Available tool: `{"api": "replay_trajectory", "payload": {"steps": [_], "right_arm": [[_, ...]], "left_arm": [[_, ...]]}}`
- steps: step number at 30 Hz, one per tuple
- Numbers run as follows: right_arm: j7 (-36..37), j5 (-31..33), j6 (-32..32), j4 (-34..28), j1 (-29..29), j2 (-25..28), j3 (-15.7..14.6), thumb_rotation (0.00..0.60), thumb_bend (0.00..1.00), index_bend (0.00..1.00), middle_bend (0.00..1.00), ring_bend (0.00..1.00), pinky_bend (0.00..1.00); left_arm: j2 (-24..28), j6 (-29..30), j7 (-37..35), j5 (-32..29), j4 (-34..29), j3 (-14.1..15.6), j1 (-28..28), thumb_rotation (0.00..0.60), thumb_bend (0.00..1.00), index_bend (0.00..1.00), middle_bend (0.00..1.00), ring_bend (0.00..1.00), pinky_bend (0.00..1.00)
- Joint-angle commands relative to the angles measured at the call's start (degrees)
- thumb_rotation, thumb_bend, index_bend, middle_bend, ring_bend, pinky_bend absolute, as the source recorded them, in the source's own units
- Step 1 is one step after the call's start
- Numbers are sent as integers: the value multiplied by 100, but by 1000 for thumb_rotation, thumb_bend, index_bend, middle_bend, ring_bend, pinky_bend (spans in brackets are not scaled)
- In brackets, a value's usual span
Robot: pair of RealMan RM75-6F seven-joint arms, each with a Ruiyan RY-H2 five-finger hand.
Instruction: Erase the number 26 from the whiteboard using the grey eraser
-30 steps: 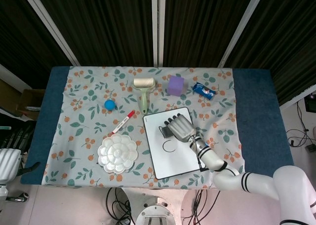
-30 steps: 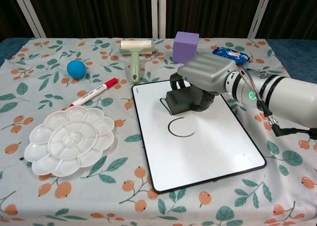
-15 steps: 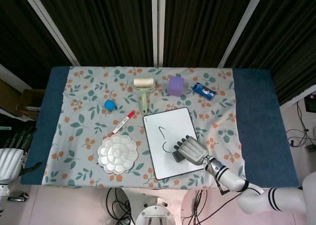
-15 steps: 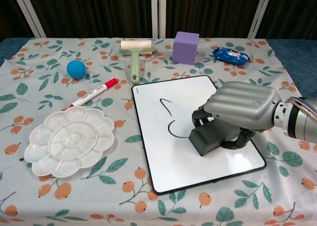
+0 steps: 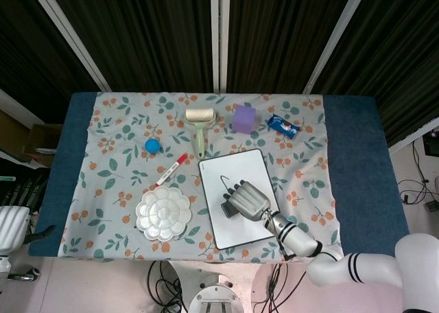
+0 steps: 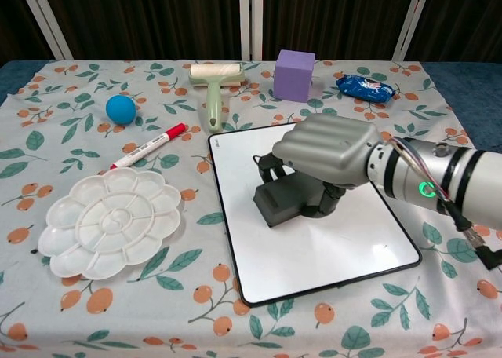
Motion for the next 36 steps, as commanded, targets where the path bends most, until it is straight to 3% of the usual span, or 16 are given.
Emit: {"api": "replay_trajectory", "payload": {"steps": [1, 11, 16, 20, 27, 36], "right_arm": [[-366, 461, -96, 510, 302, -430, 353, 600, 289, 802, 682, 622, 726], [-586, 1212, -314, 1943, 913, -1162, 898, 600, 289, 803, 682, 622, 726], [-438, 1622, -511, 2347, 1143, -1431, 1138, 600, 289, 798, 682, 622, 727], [-418, 1725, -508, 2449, 1239, -1509, 1159, 600, 290, 798, 682, 622, 726], [-274, 1570, -581, 1727, 1111, -1168, 800, 600, 290, 798, 682, 622, 726], [-280, 1547, -517, -42, 808, 36, 222, 600, 290, 799, 682, 622, 726]], "left_arm": [[52, 11, 1, -13, -41, -20, -2, 600, 0, 32, 47, 44, 175], [73, -57, -50, -73, -38, -6, 8, 600, 0, 32, 47, 44, 175], [66, -115, -91, -140, 4, -20, 1, 600, 0, 32, 47, 44, 176], [68, -112, -85, -150, 6, -22, 10, 600, 0, 32, 47, 43, 175], [53, -93, -50, -110, -20, -11, 14, 600, 0, 32, 47, 44, 176], [52, -124, 43, -44, -112, -24, -47, 600, 0, 32, 47, 44, 175]]}}
